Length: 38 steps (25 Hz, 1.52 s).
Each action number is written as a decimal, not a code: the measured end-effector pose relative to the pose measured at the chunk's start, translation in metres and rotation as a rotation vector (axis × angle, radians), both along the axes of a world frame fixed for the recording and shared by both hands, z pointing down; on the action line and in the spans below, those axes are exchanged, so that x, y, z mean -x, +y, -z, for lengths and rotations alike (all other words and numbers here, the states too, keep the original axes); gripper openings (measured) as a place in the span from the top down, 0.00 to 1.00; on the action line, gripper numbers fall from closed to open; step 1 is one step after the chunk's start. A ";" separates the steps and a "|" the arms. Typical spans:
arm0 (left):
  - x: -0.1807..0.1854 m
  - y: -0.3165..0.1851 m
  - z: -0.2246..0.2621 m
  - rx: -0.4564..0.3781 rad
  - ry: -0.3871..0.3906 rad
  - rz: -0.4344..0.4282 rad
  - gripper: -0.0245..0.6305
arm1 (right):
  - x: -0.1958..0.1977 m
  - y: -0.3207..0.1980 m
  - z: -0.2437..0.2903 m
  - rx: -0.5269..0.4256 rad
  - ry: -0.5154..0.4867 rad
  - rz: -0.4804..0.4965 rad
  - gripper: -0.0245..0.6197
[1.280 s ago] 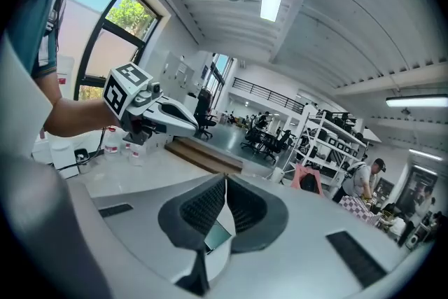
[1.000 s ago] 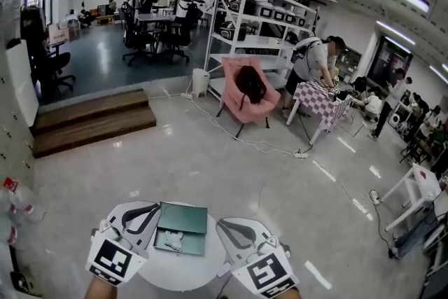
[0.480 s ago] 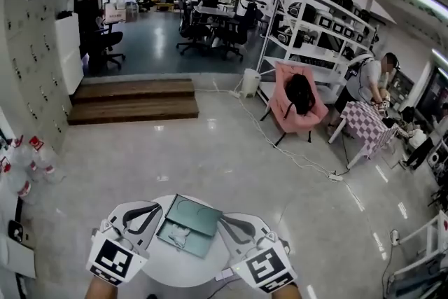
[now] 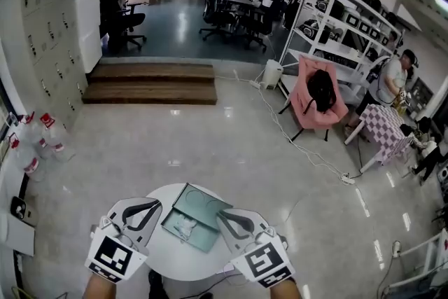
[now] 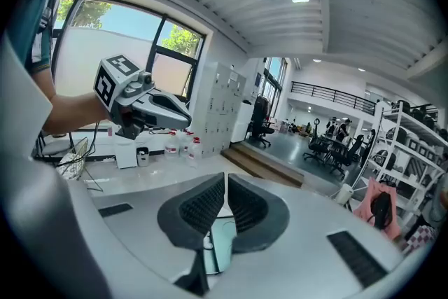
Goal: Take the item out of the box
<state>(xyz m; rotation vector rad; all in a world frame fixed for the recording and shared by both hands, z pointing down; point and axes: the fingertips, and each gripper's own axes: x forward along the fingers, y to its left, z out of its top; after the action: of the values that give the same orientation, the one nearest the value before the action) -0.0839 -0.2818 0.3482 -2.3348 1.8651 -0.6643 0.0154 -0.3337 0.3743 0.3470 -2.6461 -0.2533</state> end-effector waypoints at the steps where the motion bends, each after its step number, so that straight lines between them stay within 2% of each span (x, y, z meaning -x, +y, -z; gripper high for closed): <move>1: 0.006 -0.003 -0.007 0.007 0.007 -0.002 0.93 | 0.006 -0.003 -0.008 0.007 0.006 -0.002 0.90; 10: 0.088 -0.039 -0.100 0.075 0.061 -0.033 0.93 | 0.092 -0.036 -0.111 0.086 0.056 -0.015 0.90; 18: 0.144 -0.055 -0.178 0.154 0.097 -0.042 0.93 | 0.151 -0.054 -0.217 0.177 0.131 -0.012 0.90; 28: 0.183 -0.073 -0.258 0.193 0.122 -0.049 0.93 | 0.189 -0.067 -0.351 0.292 0.225 -0.007 0.89; 30: 0.191 -0.077 -0.274 0.204 0.126 -0.048 0.93 | 0.195 -0.068 -0.380 0.327 0.253 -0.005 0.75; 38: 0.208 -0.100 -0.334 0.238 0.154 -0.042 0.93 | 0.205 -0.083 -0.495 0.394 0.378 -0.009 0.73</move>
<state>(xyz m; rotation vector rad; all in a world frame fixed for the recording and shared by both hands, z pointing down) -0.2923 -0.3816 0.6819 -2.6350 1.8842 -0.7606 -0.1898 -0.4163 0.8692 0.1599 -2.2516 0.1899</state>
